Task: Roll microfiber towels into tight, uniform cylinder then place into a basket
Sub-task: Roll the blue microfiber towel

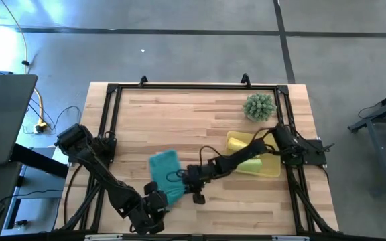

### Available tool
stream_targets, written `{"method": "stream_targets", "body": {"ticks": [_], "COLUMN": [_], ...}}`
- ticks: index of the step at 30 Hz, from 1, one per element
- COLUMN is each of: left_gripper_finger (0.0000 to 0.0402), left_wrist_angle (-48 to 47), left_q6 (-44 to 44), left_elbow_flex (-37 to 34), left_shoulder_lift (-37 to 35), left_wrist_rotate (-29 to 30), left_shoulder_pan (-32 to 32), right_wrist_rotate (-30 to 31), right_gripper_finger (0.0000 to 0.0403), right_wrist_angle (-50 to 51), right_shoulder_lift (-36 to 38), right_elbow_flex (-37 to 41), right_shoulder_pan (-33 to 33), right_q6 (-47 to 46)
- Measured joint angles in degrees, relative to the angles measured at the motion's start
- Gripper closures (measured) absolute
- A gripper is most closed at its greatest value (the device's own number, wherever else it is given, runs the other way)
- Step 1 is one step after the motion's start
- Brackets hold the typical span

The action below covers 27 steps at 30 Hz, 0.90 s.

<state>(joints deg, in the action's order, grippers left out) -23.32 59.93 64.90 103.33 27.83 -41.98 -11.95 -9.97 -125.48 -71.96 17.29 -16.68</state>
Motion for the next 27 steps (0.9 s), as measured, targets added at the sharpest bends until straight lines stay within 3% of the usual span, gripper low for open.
{"method": "stream_targets", "body": {"ticks": [6,12,18,27], "left_gripper_finger": [0.0271,0.0271,0.0271,0.027], "left_wrist_angle": [0.63,0.59,-0.01,-7.04], "left_q6": [-6.19,-14.04,-18.58,-14.24], "left_elbow_flex": [0.02,0.04,0.07,0.07], "left_shoulder_lift": [0.35,0.35,3.21,4.92], "left_wrist_rotate": [2.25,3.36,5.12,10.6], "left_shoulder_pan": [-0.09,-0.13,-0.06,0.38], "right_wrist_rotate": [-12.54,-18.95,-15.75,-8.11], "right_gripper_finger": [0.0399,0.0399,0.04,0.04], "right_wrist_angle": [-1.96,-3.36,-1.08,4.1], "right_shoulder_lift": [-0.04,0.01,0.07,0.23], "right_elbow_flex": [0.02,-0.04,-0.04,-0.09], "right_shoulder_pan": [-3.61,-6.28,-7.11,-7.03], "right_q6": [-14.0,-21.95,-24.96,-23.49]}}
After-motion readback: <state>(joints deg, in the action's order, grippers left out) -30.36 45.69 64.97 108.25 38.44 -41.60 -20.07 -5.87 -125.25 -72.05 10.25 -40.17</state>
